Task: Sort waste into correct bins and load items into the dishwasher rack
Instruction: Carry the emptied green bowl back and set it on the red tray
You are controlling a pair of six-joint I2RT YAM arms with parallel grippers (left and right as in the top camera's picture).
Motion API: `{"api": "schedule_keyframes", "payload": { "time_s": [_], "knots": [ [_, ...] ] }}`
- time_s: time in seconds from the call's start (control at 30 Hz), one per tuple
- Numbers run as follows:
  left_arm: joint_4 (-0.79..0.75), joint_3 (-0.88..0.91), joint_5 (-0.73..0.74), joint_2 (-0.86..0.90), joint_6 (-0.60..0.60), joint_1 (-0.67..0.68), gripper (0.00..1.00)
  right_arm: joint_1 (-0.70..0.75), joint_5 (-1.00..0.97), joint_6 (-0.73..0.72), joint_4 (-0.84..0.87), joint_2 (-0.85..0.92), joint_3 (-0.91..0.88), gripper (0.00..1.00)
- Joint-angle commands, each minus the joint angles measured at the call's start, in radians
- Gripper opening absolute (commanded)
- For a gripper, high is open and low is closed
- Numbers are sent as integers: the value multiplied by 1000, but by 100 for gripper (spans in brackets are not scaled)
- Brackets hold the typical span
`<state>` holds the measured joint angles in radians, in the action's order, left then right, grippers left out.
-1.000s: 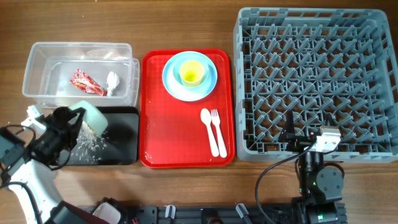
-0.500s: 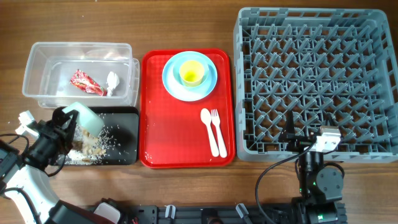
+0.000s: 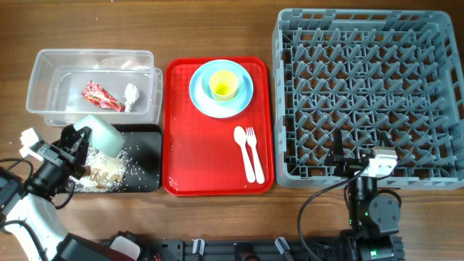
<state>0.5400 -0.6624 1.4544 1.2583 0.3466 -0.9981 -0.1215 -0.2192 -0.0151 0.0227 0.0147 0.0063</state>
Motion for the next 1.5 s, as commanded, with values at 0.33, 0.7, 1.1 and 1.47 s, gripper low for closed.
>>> {"api": "schedule_keyframes", "payload": {
  "time_s": [0.33,0.7,1.1,1.47],
  "knots": [
    [-35,4,105,-2,-18,-53,4,-4,-17,-12,5,-5,-1,100],
    [-25,4,103,-2,-29,-54,6,-4,-17,-11,6,-5,-1,100],
    [-16,-76,-234,-163,137,225,4,-4,-17,-11,6,-5,-1,100],
    [21,-122,-1110,-262,239,1073,4,-4,-17,-12,5,-5,-1,100]
  ]
}}
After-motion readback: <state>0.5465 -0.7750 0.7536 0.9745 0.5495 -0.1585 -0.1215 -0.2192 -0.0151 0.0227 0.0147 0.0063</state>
